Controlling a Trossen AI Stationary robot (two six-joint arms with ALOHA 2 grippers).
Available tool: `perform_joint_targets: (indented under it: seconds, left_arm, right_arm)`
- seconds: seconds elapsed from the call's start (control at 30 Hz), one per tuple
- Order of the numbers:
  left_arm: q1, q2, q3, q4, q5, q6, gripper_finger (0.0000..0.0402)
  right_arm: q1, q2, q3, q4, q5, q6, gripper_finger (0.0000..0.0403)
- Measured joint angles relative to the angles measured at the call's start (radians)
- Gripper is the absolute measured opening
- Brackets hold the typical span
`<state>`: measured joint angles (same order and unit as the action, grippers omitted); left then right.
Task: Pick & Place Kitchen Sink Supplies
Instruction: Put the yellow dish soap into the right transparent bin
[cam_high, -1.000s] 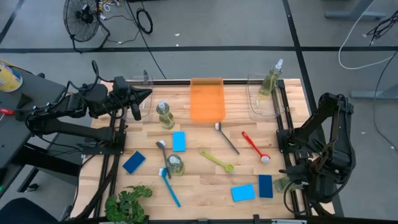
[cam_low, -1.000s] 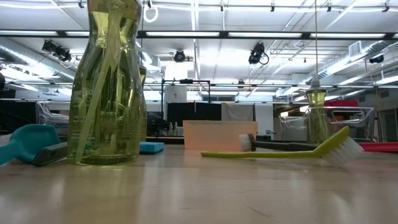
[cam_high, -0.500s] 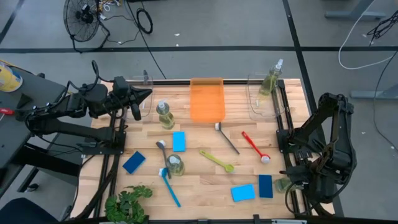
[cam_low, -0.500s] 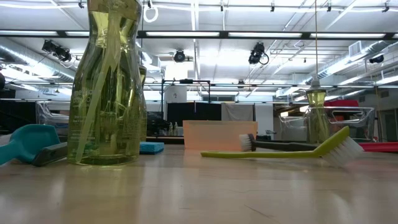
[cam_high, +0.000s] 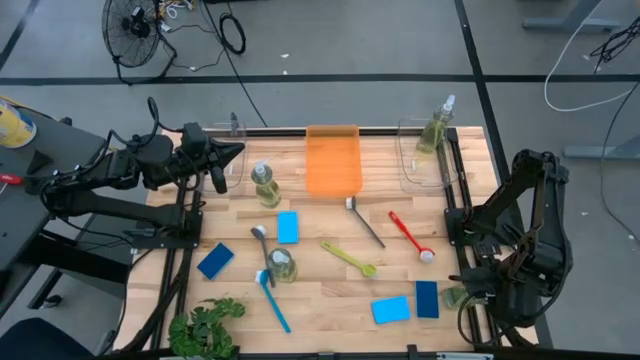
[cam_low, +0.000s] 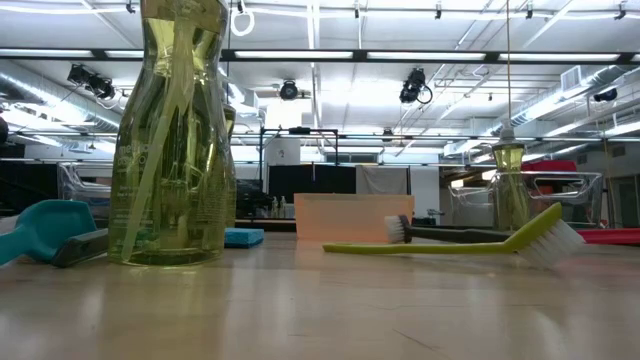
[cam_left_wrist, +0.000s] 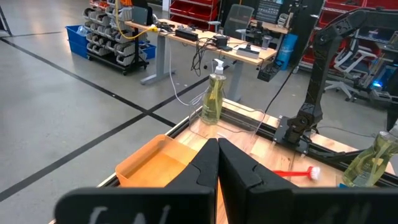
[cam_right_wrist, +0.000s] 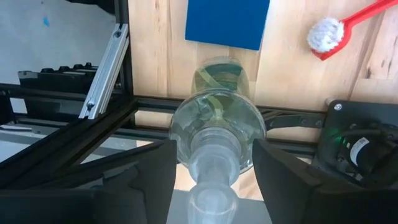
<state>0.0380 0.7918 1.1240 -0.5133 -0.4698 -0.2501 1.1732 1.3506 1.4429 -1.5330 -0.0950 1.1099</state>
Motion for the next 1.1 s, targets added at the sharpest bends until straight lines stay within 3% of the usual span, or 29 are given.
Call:
perform_joint_targets:
  seconds: [0.67, 1.1]
  left_arm:
    - [0.000, 0.000, 0.000, 0.000, 0.000, 0.000, 0.0012]
    - [0.000, 0.000, 0.000, 0.000, 0.000, 0.000, 0.0012]
  right_arm:
    - [0.016, 0.035, 0.000, -0.005, -0.023, -0.026, 0.0205]
    - [0.016, 0.033, 0.000, -0.015, -0.030, -0.031, 0.0105]
